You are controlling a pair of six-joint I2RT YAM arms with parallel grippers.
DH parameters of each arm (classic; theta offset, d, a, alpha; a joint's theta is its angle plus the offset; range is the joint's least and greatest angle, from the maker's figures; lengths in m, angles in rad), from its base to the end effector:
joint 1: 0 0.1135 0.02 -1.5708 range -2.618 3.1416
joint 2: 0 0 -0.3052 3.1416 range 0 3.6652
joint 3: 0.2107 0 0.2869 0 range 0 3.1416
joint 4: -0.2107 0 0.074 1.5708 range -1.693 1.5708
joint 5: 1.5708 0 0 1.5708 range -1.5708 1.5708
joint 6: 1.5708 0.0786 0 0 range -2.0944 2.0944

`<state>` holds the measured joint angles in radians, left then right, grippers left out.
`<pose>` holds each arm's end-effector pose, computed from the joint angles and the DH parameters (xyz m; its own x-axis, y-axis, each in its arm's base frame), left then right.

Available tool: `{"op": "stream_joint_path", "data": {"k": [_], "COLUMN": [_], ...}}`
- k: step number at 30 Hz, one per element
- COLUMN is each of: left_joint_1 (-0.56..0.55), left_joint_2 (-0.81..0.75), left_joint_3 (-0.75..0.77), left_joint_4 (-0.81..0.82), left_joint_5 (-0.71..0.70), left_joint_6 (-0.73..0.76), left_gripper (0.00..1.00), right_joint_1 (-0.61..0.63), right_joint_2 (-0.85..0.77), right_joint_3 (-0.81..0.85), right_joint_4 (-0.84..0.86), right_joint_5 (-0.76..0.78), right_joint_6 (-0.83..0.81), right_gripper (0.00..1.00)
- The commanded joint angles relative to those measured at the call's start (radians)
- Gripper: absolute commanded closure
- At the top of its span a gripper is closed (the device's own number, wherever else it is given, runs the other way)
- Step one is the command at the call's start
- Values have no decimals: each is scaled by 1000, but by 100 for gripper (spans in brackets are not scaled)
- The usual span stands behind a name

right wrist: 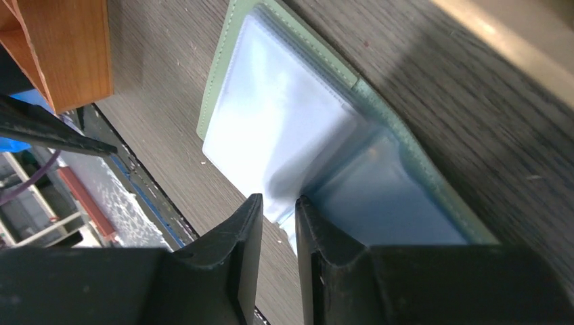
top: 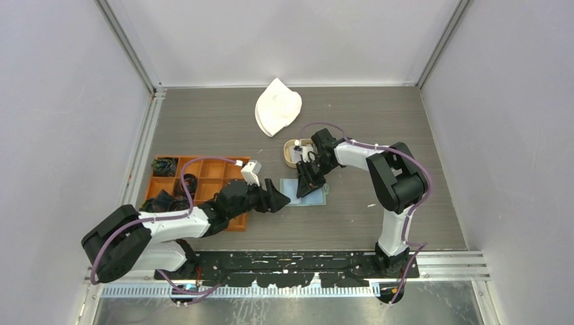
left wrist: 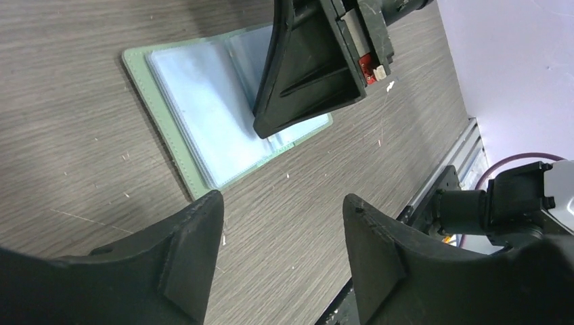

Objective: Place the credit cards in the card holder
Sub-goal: Open the card holder at the center of the board.

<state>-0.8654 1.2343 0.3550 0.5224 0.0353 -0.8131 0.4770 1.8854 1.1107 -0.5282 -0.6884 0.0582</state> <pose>0.1841 -0.2205 0.1704 -0.7240 -0.2696 -0.6350 0.3731 0.6212 -0.6891 0.3258 0.2246 0.1205 -0.8846 -0.4066 -0.2286 -0.4533 0.6336 0.6270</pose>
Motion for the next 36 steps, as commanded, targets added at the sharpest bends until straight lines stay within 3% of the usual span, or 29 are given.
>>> {"op": "stream_joint_path", "data": {"k": [1, 8, 22, 31, 36], "left_joint_1": [3, 2, 2, 2, 2], "left_joint_2": [47, 147, 256, 343, 347], "left_joint_3": [17, 93, 283, 345, 339], "left_joint_4": [68, -37, -311, -308, -273], "left_joint_5": [13, -27, -122, -41, 5], "left_joint_6": [-53, -69, 72, 77, 59], "left_gripper": [38, 47, 44, 45, 54], "right_joint_1": [8, 14, 17, 17, 17], "right_joint_2": [20, 21, 15, 23, 24], "right_joint_3": [-11, -17, -12, -8, -6], "right_joint_4": [35, 49, 40, 33, 30], "right_joint_5": [-37, -65, -40, -34, -39], "right_joint_6": [47, 71, 56, 47, 42], "right_gripper": [70, 73, 73, 72, 73]}}
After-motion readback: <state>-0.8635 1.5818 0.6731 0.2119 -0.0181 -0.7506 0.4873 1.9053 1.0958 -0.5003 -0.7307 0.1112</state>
